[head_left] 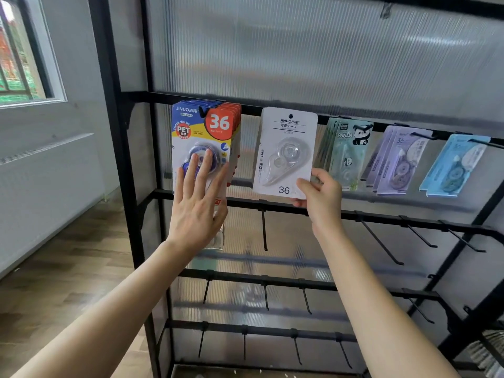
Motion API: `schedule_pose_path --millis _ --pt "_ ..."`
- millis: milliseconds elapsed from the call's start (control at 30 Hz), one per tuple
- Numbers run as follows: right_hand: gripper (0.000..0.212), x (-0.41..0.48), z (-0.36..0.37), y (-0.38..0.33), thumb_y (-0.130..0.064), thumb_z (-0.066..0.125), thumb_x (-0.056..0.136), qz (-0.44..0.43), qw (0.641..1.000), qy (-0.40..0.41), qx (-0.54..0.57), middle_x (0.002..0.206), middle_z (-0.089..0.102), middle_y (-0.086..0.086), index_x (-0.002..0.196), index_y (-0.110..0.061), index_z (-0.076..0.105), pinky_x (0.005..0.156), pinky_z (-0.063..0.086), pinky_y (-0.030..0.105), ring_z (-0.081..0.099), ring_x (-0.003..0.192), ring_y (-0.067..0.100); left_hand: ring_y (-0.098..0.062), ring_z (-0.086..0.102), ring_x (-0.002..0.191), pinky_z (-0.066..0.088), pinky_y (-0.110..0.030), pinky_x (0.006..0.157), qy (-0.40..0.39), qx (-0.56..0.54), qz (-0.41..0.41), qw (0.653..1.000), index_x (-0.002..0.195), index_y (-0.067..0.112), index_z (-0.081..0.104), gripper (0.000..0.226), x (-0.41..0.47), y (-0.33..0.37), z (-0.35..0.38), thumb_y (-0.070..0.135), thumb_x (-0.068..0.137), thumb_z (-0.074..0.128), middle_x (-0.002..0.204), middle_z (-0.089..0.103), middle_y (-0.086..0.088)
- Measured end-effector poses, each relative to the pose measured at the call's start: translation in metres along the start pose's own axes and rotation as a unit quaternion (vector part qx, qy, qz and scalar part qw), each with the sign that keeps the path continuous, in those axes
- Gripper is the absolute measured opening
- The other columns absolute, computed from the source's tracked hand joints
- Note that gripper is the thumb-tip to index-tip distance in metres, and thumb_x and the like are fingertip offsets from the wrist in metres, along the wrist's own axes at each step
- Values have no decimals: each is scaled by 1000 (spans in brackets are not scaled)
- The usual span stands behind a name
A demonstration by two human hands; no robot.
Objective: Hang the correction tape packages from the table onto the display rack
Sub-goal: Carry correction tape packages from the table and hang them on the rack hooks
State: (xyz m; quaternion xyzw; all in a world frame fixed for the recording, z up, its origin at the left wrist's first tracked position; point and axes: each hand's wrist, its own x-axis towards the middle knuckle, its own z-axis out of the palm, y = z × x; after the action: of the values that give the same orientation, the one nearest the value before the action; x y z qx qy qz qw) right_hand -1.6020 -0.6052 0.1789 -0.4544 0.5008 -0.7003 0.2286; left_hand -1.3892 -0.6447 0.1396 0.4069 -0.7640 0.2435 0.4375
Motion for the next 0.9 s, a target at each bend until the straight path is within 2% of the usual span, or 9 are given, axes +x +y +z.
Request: schedule_pose_path --millis 133,267,400,533,633,767,900 --pt "18 -9 -6 0 2 55 91 -11 1000 8 25 82 66 1 107 -5 54 46 49 18 65 61 5 -35 8 141 0 -45 115 15 -17 1 1000 143 9 36 57 0 1 0 25 89 40 152 22 -22" --pt "20 -24 -22 7 2 55 91 -5 998 32 51 88 66 6 93 -18 57 45 47 19 66 65 6 -37 7 141 -3 -44 116 21 -26 0 999 145 12 32 59 -6 4 2 25 89 42 154 16 -19" --pt "23 -48 -39 22 2 55 91 7 999 38 20 84 69 0 90 -21 57 46 47 18 66 66 3 -37 8 141 -1 -45 116 8 -45 10 999 144 14 31 59 -19 11 4 24 88 45 153 17 -21" --pt "25 -75 -46 38 1 54 92 38 999 30 -10 78 70 -8 90 -24 56 46 46 17 65 64 2 -37 10 140 7 -49 113 -27 -60 12 998 144 13 29 60 -38 17 3 25 87 42 152 22 -22" --pt "23 -102 -47 53 0 53 93 70 996 2 -47 73 70 -10 91 -23 56 47 47 17 64 64 2 -36 10 140 6 -49 113 -61 -75 7 995 144 11 33 60 -59 15 0 26 86 42 152 23 -23" --pt "24 -140 -45 79 2 54 92 112 992 -19 -63 76 68 -6 89 -22 54 47 46 15 65 64 0 -30 3 144 6 -51 116 -136 -96 -27 986 147 12 30 62 -94 11 -3 31 88 36 156 15 -17" --pt "24 -165 -41 103 3 52 92 165 983 -26 -71 78 68 -2 89 -21 52 47 47 17 64 65 5 -22 -4 143 8 -51 116 -182 -102 -39 977 148 15 27 63 -118 5 -7 35 88 32 155 3 -8"
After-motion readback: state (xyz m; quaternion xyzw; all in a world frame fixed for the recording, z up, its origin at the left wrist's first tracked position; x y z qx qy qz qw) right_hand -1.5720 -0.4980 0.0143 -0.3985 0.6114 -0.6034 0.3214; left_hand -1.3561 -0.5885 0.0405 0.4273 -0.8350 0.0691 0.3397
